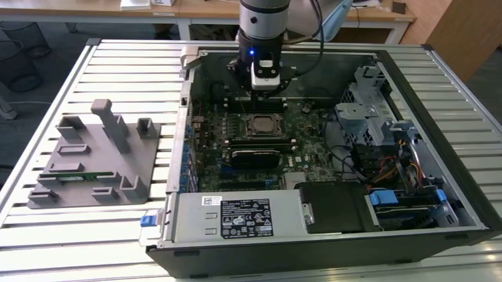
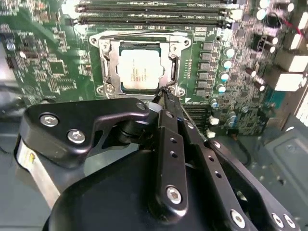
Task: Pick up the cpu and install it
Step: 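Install the first cpu locking lever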
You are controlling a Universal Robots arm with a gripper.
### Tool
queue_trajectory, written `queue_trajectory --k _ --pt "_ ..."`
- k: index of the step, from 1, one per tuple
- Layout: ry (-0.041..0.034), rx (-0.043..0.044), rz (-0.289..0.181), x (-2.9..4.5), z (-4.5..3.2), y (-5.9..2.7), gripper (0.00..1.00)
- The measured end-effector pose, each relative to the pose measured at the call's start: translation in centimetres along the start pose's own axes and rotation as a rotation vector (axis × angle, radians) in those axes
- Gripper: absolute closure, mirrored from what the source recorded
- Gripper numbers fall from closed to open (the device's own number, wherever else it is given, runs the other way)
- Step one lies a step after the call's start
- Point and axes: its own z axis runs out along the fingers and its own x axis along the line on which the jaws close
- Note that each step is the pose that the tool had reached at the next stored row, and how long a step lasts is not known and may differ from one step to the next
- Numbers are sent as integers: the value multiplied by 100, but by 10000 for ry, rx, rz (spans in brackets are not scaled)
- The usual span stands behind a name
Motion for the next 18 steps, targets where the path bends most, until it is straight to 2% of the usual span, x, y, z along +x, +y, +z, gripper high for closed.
queue_trajectory --k 2,6,18 --pt "11 6 -338 1 1 0 89" --pt "24 10 -672 2 4 -1 89" --pt "67 31 -2066 6 7 -3 89"
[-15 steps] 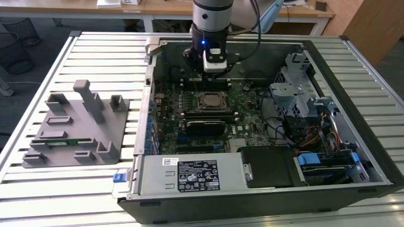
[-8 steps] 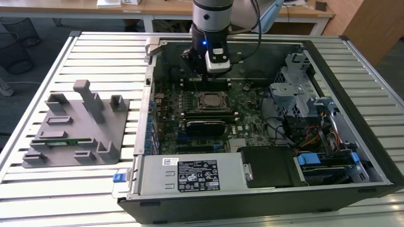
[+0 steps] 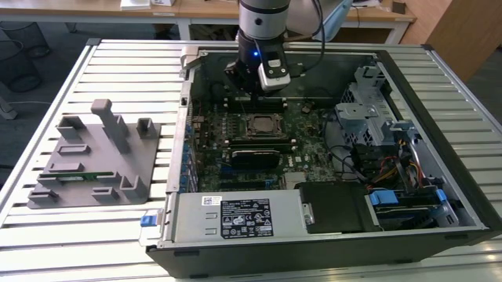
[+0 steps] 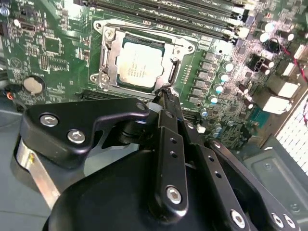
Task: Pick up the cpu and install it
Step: 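Install the first cpu locking lever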
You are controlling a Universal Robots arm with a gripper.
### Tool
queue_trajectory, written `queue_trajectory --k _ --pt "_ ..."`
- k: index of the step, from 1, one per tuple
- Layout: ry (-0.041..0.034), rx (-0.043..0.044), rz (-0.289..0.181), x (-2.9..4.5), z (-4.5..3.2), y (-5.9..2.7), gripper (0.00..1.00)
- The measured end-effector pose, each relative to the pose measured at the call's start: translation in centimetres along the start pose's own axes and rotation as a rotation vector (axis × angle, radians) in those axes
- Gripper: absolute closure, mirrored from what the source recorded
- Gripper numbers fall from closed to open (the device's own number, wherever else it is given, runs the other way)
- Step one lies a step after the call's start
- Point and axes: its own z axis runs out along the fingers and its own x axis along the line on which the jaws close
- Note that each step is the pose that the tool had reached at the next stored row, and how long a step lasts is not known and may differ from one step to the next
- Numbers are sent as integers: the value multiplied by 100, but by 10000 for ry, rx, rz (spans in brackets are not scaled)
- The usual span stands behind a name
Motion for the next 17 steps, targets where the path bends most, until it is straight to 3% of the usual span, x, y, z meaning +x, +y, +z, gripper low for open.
queue_trajectory --k 4,17 --pt "16 7 -508 0 0 0 89" --pt "90 38 -2863 0 13 -1 89"
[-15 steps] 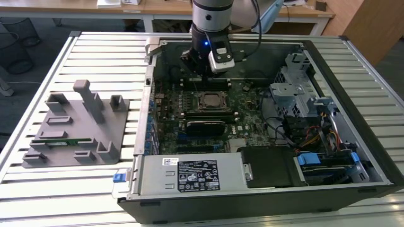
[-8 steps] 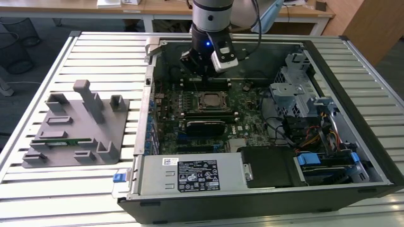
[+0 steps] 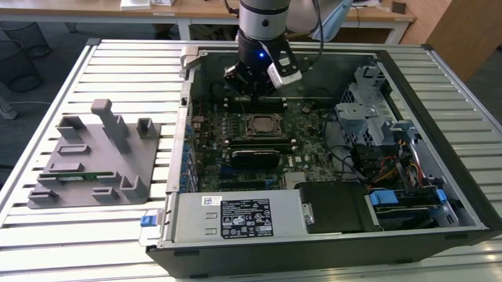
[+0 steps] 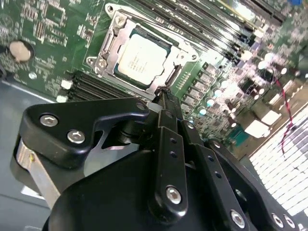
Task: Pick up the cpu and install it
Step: 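Install the first cpu locking lever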
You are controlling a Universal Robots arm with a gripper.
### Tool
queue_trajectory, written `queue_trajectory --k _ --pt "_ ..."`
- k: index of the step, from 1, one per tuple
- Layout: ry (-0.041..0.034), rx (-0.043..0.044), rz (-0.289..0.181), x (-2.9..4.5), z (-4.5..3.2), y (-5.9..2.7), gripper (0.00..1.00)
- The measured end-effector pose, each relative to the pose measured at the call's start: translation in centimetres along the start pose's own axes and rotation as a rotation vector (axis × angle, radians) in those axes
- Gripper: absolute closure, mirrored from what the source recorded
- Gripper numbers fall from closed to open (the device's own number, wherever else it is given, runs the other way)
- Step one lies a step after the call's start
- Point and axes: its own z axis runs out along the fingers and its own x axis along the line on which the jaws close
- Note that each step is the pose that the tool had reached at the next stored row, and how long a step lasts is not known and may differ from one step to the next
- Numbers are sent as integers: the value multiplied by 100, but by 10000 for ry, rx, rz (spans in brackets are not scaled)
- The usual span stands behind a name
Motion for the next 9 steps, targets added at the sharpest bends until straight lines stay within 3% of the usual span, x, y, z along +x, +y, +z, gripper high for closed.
queue_trajectory --k 4,9 --pt "13 7 -411 39 7 -1 89" --pt "15 6 -491 209 13 -4 89"
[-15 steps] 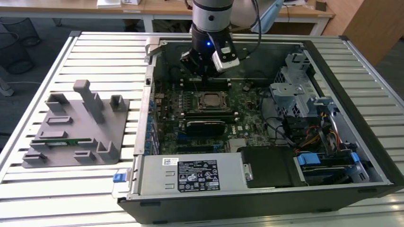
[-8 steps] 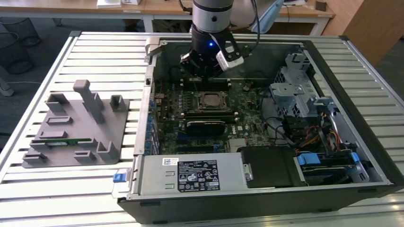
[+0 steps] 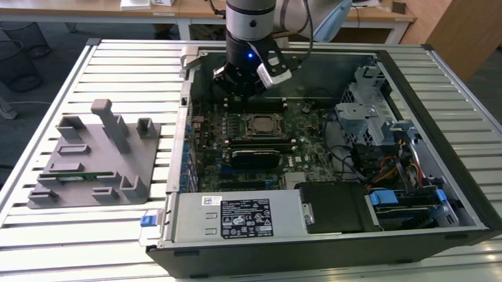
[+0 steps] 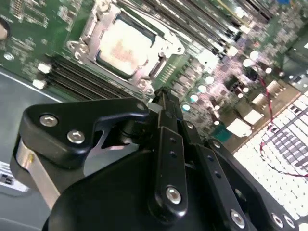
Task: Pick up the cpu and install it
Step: 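Install the first cpu locking lever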
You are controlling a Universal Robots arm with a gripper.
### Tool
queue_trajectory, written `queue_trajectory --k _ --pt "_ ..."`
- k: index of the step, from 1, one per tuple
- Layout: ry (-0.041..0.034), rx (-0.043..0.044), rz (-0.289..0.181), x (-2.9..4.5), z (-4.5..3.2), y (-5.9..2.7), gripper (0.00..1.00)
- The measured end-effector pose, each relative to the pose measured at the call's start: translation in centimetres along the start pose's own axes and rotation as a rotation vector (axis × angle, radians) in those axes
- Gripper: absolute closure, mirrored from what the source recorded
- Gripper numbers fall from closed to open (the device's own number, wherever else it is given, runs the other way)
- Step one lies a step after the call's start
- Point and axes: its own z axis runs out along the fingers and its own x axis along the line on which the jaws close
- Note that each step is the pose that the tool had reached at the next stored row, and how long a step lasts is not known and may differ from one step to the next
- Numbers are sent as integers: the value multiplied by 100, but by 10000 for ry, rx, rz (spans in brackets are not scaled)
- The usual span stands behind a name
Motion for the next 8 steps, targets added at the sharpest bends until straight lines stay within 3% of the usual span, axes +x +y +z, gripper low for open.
queue_trajectory --k 5,8 --pt "22 12 -615 30 13 0 89" --pt "19 9 -626 140 21 22 89"
